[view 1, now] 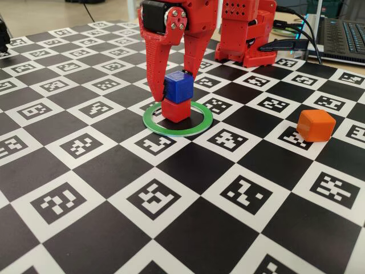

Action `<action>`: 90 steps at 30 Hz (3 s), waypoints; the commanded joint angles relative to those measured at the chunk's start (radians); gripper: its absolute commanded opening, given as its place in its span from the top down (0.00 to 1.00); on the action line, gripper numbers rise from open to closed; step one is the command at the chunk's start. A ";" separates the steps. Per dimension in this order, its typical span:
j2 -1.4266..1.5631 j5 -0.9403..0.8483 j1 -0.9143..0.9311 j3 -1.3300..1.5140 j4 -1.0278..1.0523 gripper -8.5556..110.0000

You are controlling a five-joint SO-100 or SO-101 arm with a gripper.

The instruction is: Grab the red cube then put it in the green circle then put the blue cube on top and finally the orange cube on top

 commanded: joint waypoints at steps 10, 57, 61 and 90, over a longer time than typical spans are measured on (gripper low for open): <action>0.166 0.005 -0.034 -0.264 0.298 0.57; -0.063 -0.276 -0.609 -0.072 -0.008 0.55; -0.086 -0.256 -0.624 -0.052 -0.038 0.55; -0.164 -0.155 -0.661 -0.175 -0.097 0.56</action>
